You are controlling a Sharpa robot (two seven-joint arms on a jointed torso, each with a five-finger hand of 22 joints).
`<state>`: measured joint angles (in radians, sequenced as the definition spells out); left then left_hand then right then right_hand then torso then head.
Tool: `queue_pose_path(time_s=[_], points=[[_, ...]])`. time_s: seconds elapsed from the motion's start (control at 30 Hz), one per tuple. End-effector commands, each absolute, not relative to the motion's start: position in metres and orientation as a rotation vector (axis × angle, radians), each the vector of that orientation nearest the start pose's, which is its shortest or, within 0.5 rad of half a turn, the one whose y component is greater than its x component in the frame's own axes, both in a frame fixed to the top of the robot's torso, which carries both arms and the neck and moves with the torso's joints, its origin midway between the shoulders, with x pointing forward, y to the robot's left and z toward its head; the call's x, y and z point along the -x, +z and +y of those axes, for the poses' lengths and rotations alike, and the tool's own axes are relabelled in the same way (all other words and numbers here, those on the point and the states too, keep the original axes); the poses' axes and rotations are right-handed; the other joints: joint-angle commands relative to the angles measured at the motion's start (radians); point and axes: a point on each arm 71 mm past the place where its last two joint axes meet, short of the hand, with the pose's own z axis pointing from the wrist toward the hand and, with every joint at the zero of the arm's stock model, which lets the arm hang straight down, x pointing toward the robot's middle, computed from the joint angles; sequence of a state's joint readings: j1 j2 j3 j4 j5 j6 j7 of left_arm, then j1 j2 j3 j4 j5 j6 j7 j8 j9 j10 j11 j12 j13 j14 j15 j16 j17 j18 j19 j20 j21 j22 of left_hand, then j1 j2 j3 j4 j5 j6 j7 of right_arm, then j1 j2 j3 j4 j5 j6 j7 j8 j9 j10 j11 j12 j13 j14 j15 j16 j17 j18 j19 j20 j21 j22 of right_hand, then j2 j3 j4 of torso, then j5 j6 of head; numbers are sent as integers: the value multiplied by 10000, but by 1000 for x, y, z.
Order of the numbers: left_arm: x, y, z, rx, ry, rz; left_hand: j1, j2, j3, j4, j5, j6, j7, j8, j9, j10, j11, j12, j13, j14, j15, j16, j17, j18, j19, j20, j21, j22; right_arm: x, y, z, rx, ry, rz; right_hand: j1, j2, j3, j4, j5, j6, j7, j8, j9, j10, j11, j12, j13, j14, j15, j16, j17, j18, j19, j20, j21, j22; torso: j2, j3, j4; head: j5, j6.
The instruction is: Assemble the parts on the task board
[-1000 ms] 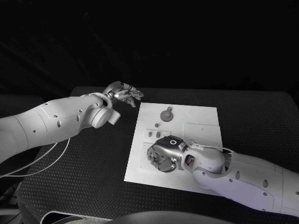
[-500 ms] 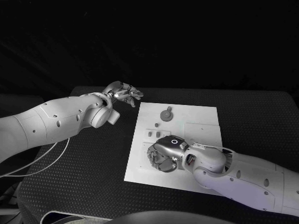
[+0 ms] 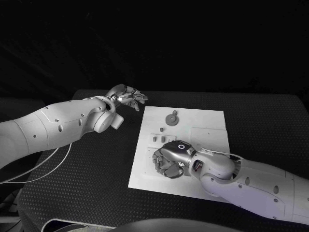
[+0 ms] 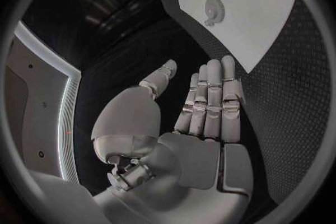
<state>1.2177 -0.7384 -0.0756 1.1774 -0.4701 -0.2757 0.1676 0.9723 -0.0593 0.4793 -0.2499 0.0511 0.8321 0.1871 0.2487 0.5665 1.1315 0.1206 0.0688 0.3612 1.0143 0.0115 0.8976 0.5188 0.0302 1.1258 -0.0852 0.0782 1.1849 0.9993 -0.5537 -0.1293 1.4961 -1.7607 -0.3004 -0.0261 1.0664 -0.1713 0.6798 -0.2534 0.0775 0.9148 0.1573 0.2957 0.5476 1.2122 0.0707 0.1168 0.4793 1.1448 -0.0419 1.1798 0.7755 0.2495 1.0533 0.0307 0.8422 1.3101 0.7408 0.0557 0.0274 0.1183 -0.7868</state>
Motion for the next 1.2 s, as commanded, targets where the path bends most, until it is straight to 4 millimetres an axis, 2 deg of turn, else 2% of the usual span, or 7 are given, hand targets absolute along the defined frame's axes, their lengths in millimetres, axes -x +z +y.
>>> queue_pose_path(time_s=[0.03,0.23,0.4,0.67,0.93,1.13,1.2], points=[[-544,-208,258,7734,-10625,16481,-32,15,-82,5,33,-53,45,66,-7,-78,1,2,14,50,19,-55,17,108,80,-3,-42,-4,-396,-291,-55,5957,9073,16969,21,-133,-66,-5,17,-96,16,-55,-17,-123,50,-76,-25,-40,68,-71,17,123,-83,14,-51,138,0,2,0,-3,-8],[-544,-208,259,7737,-10608,16458,-40,10,-87,8,32,-55,46,67,-8,-81,3,2,15,48,20,-58,19,106,79,-1,-44,-3,-394,-288,-59,5736,9284,16953,2,-423,-90,115,20,-473,187,-274,-115,-540,230,-346,-165,-246,245,-130,26,123,-236,89,-147,127,-5,-4,2,-5,-3],[-544,-208,260,7732,-10614,16455,-48,3,-92,11,32,-60,48,67,-10,-85,4,1,16,47,21,-61,22,106,78,0,-47,-2,-394,-287,-60,5668,9374,16943,-33,-715,-134,318,13,-749,173,-406,-204,-1119,482,-535,-432,-557,492,-180,44,123,-485,223,-277,139,-1,8,-10,-14,13],[-544,-208,260,7730,-10613,16452,-49,-4,-95,10,33,-70,51,65,-13,-91,6,-1,16,47,22,-64,26,107,78,-1,-50,-1,-393,-280,-64,5232,9650,16476,30,-713,-145,366,13,-752,201,-389,-210,-1191,516,-498,-513,-611,524,-153,62,123,-525,251,-285,155,-3,8,-8,-39,34],[-545,-208,264,7753,-10519,16347,-47,-4,-94,9,34,-70,51,67,-14,-94,6,-1,17,47,23,-65,29,108,78,-1,-51,0,-409,-252,-83,4013,9844,16121,378,-441,-119,226,11,-638,249,-299,-204,-970,429,-363,-565,-495,440,-39,89,123,-404,199,-188,177,-10,15,-19,-137,137],[-550,-209,268,7861,-10354,16190,-43,-7,-93,7,34,-66,49,72,-13,-89,4,4,20,48,22,-67,33,109,79,-1,-52,1,-445,-233,-128,1073,8906,18032,272,239,-238,209,12,-416,192,-138,-147,-329,181,10,-355,-510,203,-199,-40,123,-475,232,-261,133,-74,16,-77,-246,261],[-551,-209,270,7874,-10318,16170,-44,-7,-93,7,34,-67,49,72,-14,-88,4,4,21,49,22,-67,33,109,79,-1,-53,1,-451,-229,-141,731,8620,18563,201,289,-332,183,15,-253,95,-7,-51,42,10,344,1,-426,28,-281,-139,123,-455,245,-294,120,-101,23,-88,-278,352]])
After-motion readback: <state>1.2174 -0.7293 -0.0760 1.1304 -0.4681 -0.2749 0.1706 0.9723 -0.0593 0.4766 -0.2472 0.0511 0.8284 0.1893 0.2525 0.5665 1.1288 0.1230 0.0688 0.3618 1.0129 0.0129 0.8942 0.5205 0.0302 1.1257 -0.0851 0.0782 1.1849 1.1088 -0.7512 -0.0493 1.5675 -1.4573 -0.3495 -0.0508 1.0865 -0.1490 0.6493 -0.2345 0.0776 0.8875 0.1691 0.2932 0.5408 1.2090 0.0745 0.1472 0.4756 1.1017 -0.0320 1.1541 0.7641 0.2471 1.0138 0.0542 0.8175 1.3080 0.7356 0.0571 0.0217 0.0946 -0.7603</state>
